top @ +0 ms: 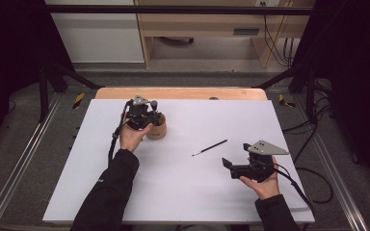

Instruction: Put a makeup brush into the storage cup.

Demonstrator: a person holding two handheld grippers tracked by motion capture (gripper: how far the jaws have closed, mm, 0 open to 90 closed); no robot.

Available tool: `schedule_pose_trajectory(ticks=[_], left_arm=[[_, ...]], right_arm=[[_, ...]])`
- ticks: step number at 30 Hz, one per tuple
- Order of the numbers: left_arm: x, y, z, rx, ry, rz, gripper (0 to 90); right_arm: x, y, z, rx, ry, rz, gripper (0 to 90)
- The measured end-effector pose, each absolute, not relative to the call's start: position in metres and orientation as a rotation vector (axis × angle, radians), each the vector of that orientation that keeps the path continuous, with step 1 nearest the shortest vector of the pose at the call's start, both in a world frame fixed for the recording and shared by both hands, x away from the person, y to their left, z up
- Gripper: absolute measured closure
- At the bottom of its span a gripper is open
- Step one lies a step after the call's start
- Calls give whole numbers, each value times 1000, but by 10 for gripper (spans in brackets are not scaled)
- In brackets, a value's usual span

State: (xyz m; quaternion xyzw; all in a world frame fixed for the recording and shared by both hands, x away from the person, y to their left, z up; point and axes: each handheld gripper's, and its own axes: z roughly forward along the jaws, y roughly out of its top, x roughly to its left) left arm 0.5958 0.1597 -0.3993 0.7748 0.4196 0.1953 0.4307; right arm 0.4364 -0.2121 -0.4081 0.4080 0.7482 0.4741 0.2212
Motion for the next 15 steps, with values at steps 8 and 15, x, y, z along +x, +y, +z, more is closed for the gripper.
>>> schedule_pose_trajectory(ticks=[8,15], left_arm=[[595,155,-404,1955,1039,493,763],[591,156,-402,1944,1038,504,728]], right_arm=[[436,-211,-408,1129,2067,1311,63],[436,-211,-408,1123,2069,1311,62]])
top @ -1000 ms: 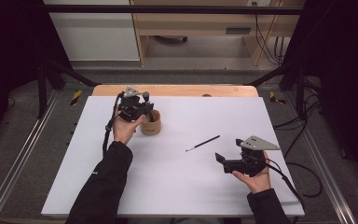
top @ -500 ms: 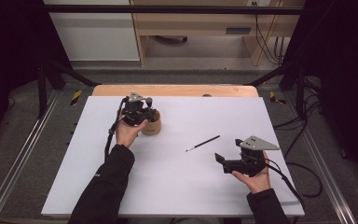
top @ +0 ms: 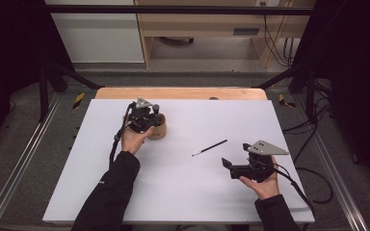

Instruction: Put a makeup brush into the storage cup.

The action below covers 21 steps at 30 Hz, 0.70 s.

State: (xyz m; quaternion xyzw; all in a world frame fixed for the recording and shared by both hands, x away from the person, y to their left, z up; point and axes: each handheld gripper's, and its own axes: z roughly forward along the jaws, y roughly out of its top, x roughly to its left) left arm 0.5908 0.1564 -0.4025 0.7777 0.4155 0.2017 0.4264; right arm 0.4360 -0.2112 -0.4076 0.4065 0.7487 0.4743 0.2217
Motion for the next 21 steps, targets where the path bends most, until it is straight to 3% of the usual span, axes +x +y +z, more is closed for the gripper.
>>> schedule_pose_trajectory(ticks=[5,12,21], left_arm=[[586,161,-397,1923,1025,507,689],[576,168,-390,1883,1011,538,547],[555,184,-377,1823,967,518,446]], right_arm=[[436,-210,-408,1123,2072,1310,62],[435,-211,-407,1126,2068,1316,62],[435,-212,-406,1126,2060,1317,62]])
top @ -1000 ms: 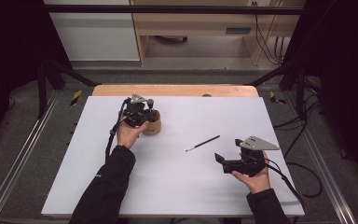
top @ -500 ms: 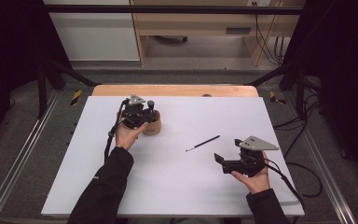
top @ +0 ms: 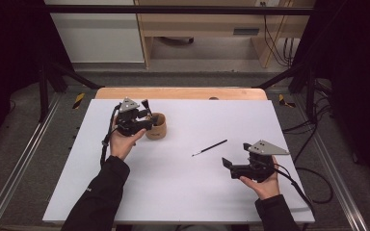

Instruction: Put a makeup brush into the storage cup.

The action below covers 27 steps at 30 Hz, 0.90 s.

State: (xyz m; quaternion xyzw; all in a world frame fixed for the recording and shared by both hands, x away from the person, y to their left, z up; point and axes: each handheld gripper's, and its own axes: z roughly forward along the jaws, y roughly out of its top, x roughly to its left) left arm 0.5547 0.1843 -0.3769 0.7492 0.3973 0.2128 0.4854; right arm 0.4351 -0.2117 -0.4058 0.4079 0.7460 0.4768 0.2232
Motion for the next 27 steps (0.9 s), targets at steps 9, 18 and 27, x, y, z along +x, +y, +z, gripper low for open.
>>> schedule_pose_trajectory(ticks=[9,18,27], left_arm=[[525,201,-370,1804,936,521,361],[496,213,-370,1785,905,516,295],[469,221,-380,1795,881,529,228]], right_arm=[[434,-214,-403,1127,2051,1331,62],[433,-215,-403,1123,2044,1331,64],[433,-215,-402,1127,2043,1329,65]])
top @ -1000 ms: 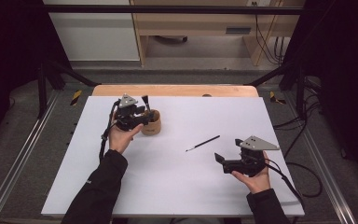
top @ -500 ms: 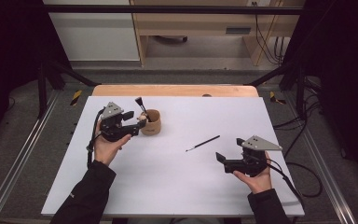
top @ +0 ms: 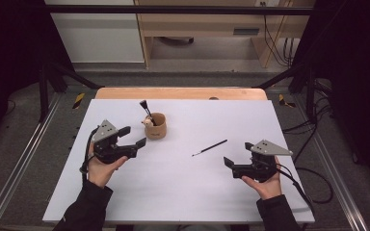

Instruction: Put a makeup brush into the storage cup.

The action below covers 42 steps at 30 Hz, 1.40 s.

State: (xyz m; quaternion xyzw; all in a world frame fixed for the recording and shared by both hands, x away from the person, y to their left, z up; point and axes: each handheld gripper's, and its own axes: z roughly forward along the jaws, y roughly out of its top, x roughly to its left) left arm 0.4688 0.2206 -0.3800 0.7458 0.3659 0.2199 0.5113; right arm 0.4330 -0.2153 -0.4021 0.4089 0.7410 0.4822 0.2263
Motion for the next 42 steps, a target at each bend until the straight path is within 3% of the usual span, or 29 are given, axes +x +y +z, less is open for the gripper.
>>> schedule_pose_trajectory(ticks=[21,42], left_arm=[[442,237,-403,1818,906,503,106],[442,244,-411,1819,919,493,78]], right_arm=[[430,-218,-400,1132,2036,1346,65],[434,-215,-405,1137,2055,1343,70]])
